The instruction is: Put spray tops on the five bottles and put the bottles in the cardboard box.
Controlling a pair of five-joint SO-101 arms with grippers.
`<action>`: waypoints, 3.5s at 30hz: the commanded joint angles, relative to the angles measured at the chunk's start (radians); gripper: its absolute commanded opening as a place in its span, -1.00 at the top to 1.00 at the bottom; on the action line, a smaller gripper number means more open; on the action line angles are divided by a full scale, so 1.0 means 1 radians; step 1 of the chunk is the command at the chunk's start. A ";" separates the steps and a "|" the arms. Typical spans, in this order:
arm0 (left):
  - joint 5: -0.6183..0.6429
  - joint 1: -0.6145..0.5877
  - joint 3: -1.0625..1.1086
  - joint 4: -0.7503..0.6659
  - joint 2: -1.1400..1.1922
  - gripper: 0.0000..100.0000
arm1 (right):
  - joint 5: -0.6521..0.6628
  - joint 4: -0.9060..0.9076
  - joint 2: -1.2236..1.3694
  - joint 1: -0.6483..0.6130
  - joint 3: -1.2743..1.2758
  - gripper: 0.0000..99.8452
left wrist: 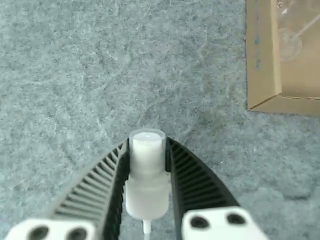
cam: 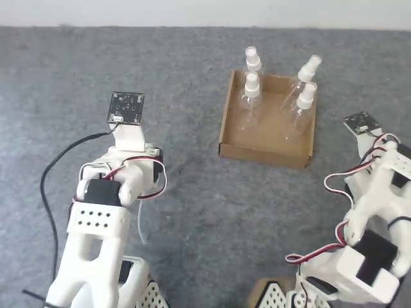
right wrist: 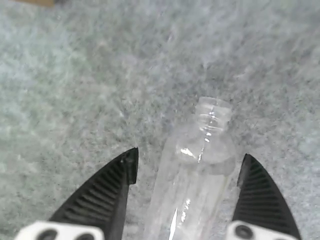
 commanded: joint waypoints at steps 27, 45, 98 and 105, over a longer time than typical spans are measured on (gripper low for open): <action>-0.009 0.005 -0.013 -0.029 -0.031 0.92 | -0.087 0.067 -0.024 -0.028 -0.150 0.99; -0.003 -0.008 -0.334 0.126 -0.132 0.93 | -0.677 0.045 -0.776 -1.064 0.038 0.99; 0.149 0.107 -0.189 -0.236 -0.298 0.98 | -0.793 -1.098 -0.792 -1.452 0.827 0.99; 0.184 0.117 -0.124 -0.181 -0.307 0.98 | -0.787 -1.099 -0.794 -1.452 0.852 0.99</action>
